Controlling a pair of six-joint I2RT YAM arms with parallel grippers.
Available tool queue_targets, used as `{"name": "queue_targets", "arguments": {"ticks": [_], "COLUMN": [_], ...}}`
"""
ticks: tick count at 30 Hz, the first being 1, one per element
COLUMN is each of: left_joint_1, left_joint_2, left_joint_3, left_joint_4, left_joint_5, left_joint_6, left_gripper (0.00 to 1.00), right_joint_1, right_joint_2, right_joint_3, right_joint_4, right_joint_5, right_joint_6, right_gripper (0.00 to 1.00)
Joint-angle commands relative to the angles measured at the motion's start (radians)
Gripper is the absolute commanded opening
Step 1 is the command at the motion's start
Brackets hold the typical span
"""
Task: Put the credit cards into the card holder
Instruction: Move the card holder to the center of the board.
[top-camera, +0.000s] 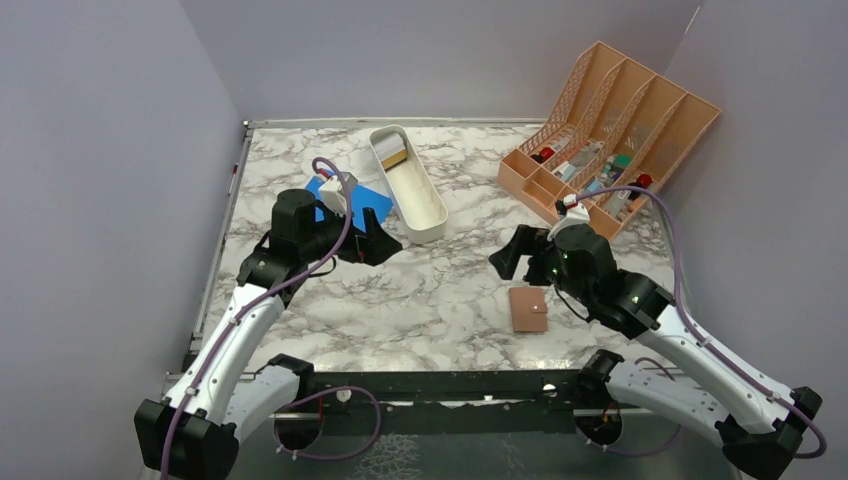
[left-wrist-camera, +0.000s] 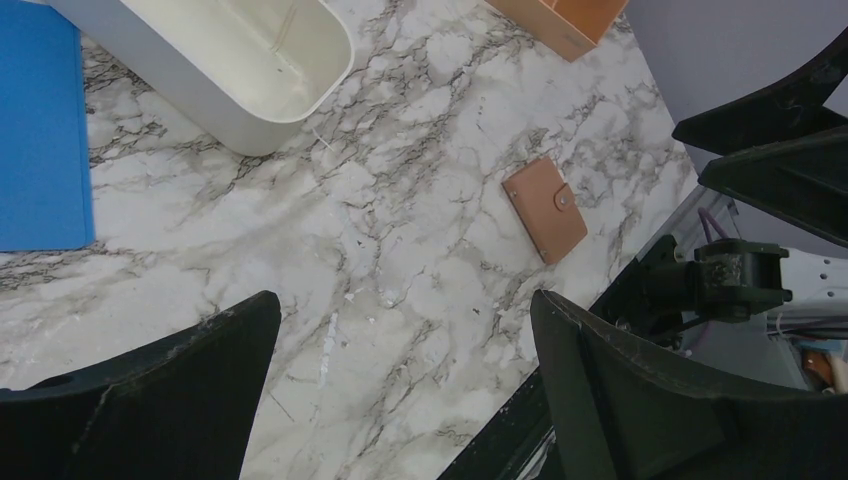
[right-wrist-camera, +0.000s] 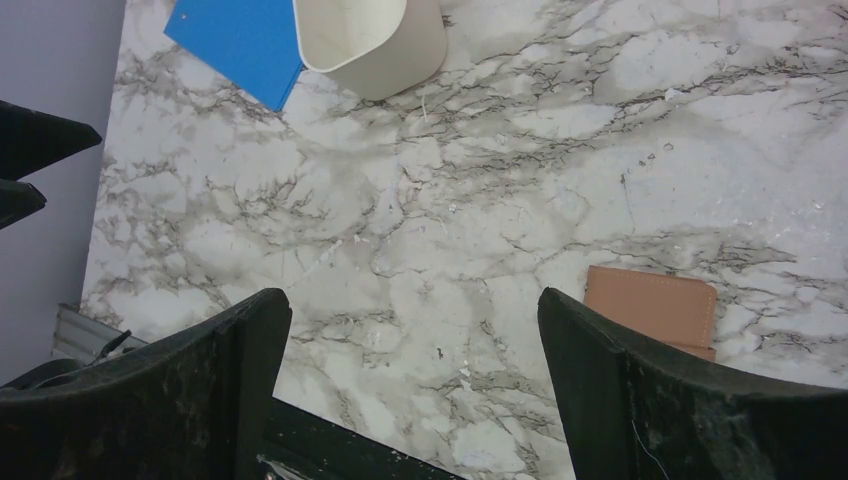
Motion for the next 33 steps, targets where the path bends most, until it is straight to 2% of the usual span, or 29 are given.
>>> {"name": "queue_targets", "arguments": {"ticks": [1,11,16,17,19,22,23,30,33], "left_joint_1": [-0.001,-0.001,0.000,-0.001,-0.001,0.000,-0.001,0.000,-0.001], "left_joint_2": [-0.034,-0.065,-0.073,-0.077,-0.093,-0.115,-0.120,-0.158,-0.164], "left_joint_3": [0.009,0.002,-0.014,-0.022,-0.045,-0.060,-0.060,-0.083,-0.090], "left_joint_4": [-0.001,0.000,-0.002,-0.003,-0.005,0.000,0.000,0.007,0.007], "left_joint_5": [-0.004,-0.058,-0.103,-0.109,-0.137,-0.152,-0.151,-0.181,-0.194], "left_joint_6": [0.011,0.004,0.002,0.005,0.008,0.024,0.028,0.036,0.033], "left_gripper": [0.99,0.99,0.99,0.99,0.99,0.99,0.99,0.95,0.93], "right_joint_1": [0.004,0.003,0.003,0.003,0.003,0.003,0.002,0.002,0.002], "right_joint_2": [-0.005,-0.008,0.001,0.006,0.009,0.015,0.025,0.217,0.270], "right_joint_3": [0.005,0.011,0.004,-0.003,-0.029,-0.097,-0.113,-0.166,-0.190], "right_joint_4": [0.003,-0.032,-0.137,-0.165,-0.206,-0.238,-0.240,-0.299,-0.249], "right_joint_5": [0.003,0.010,0.060,0.063,0.075,0.121,0.133,0.233,0.239], "right_joint_6": [0.005,0.033,0.188,0.220,0.275,0.321,0.324,0.456,0.454], "right_gripper": [1.00,1.00,1.00,0.96,0.83,0.55,0.53,0.58,0.62]}}
